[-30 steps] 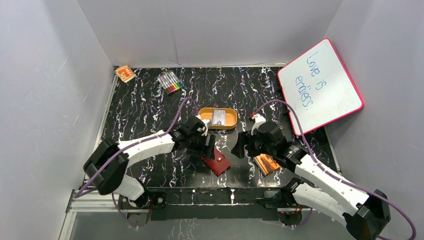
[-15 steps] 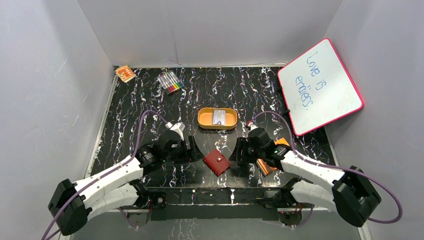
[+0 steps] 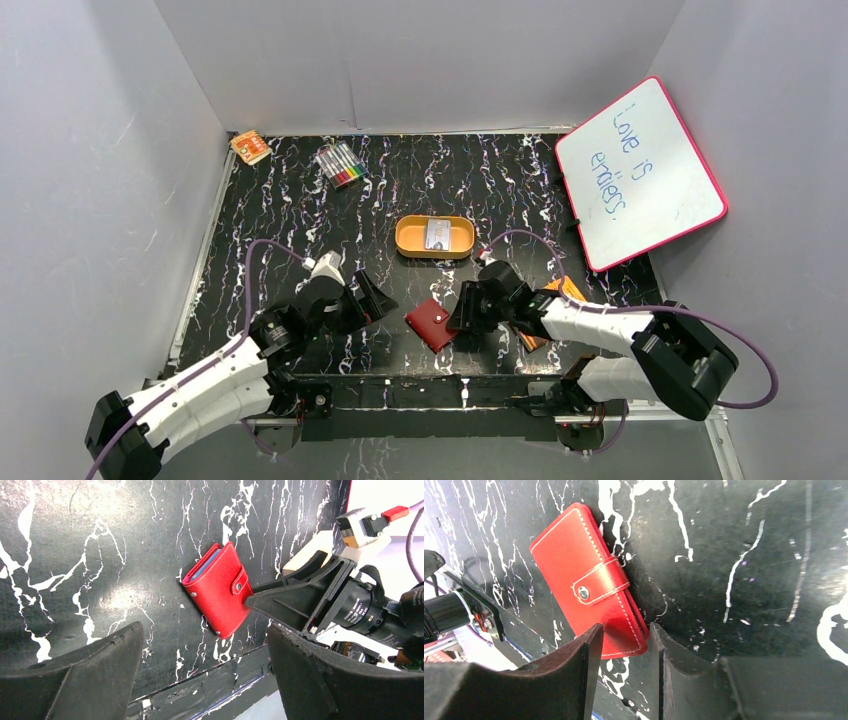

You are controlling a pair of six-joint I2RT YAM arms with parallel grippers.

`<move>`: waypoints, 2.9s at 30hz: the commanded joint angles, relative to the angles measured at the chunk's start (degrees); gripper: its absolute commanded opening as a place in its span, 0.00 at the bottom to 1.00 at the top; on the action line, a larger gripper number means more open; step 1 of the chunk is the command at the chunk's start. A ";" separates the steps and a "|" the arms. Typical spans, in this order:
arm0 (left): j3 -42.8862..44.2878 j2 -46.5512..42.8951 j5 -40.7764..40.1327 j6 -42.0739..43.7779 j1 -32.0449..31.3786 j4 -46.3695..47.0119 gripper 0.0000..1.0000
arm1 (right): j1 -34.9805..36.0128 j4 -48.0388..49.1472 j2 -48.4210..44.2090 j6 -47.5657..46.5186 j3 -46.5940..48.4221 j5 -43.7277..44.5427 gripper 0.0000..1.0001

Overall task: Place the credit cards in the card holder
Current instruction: Open the card holder at the center of the board.

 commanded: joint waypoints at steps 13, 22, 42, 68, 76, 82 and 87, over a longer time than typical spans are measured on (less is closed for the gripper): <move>4.12 14.31 9.20 4.23 -0.03 9.23 0.75 | 10.08 -5.50 0.82 4.16 7.25 11.44 0.57; 9.56 26.05 13.52 3.39 0.04 17.96 0.37 | 10.08 -18.69 -2.56 -4.88 16.40 18.72 0.53; 7.99 37.67 13.25 -1.39 0.87 21.15 0.00 | 14.80 -21.00 9.91 -7.72 26.56 18.92 0.46; 0.58 41.74 11.75 -2.39 1.06 24.01 0.00 | 19.57 -28.48 24.55 -10.38 33.92 28.11 0.56; 0.05 41.51 11.64 -2.54 1.01 23.99 0.00 | 20.10 -30.13 25.86 -10.47 34.06 30.53 0.48; 0.07 41.75 11.58 -2.57 1.00 23.93 0.00 | 20.10 -30.24 25.27 -10.23 33.43 31.06 0.39; 0.36 42.31 11.78 -2.62 1.05 23.51 0.00 | 20.10 -30.76 23.90 -10.03 33.23 31.54 0.33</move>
